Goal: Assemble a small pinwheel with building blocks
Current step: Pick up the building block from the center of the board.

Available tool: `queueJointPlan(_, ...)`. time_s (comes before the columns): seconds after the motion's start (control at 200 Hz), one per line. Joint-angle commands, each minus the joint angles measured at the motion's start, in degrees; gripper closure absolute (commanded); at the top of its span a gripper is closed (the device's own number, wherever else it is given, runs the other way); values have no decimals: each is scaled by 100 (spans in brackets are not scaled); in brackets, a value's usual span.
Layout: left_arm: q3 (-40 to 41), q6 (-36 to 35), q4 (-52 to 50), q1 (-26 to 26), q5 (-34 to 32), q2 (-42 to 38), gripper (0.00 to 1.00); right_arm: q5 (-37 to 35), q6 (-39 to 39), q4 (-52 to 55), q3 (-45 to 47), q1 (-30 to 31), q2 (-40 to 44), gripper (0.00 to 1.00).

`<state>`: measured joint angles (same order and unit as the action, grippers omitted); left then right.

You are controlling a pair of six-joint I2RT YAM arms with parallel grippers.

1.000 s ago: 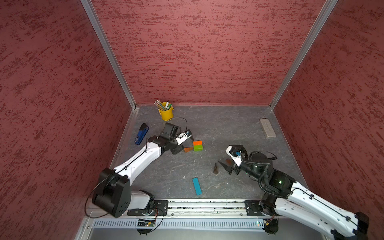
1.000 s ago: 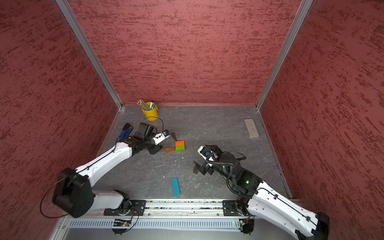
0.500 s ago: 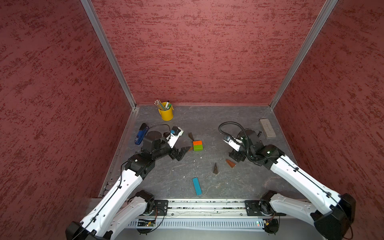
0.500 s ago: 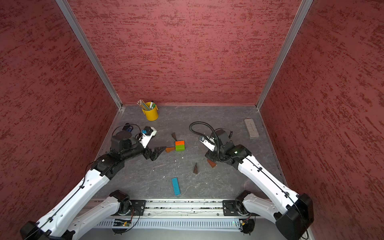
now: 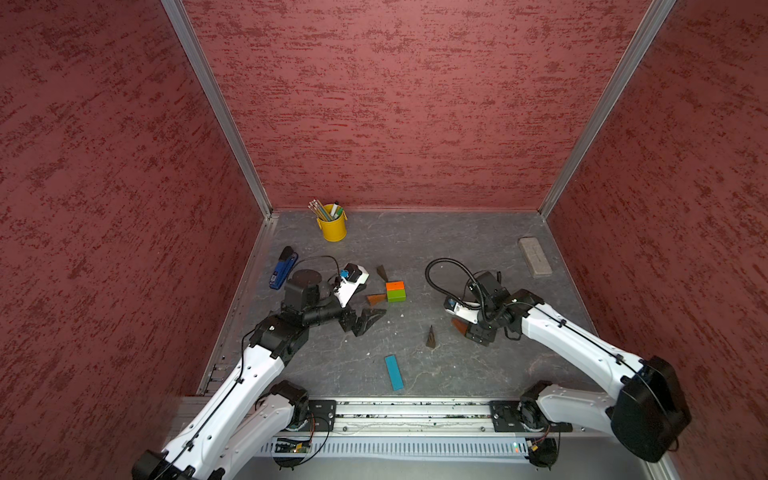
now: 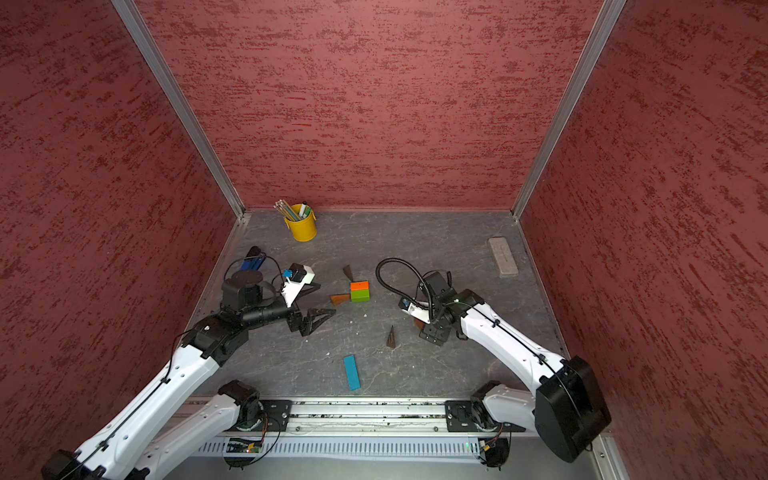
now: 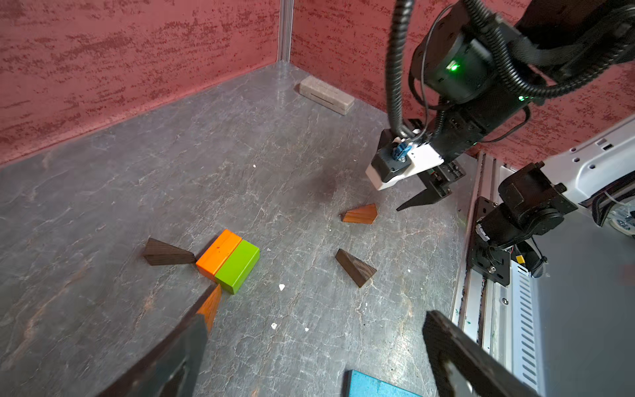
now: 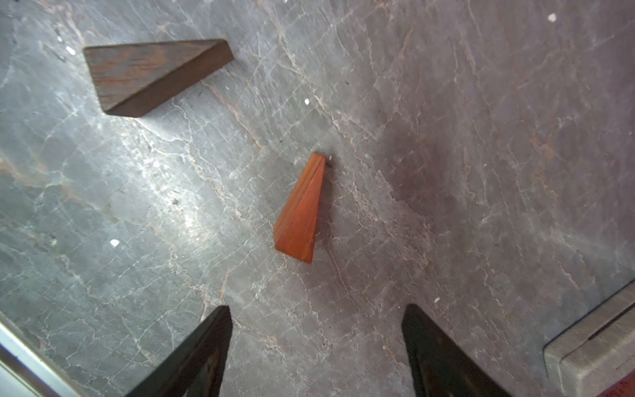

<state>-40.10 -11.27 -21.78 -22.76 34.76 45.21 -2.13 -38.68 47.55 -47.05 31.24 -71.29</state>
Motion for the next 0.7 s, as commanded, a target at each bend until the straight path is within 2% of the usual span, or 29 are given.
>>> queueJointPlan(0.0,46,-86,174,43,-177,-49,0,190,-66,-345,-24,-36,-232,21)
queueJointPlan(0.341,46,-77,199,44,-313,-50,0,615,-31,-489,28,-125,-640,26)
queueJointPlan(0.696,89,-59,285,44,-146,-114,0,485,111,-768,200,-282,-797,29)
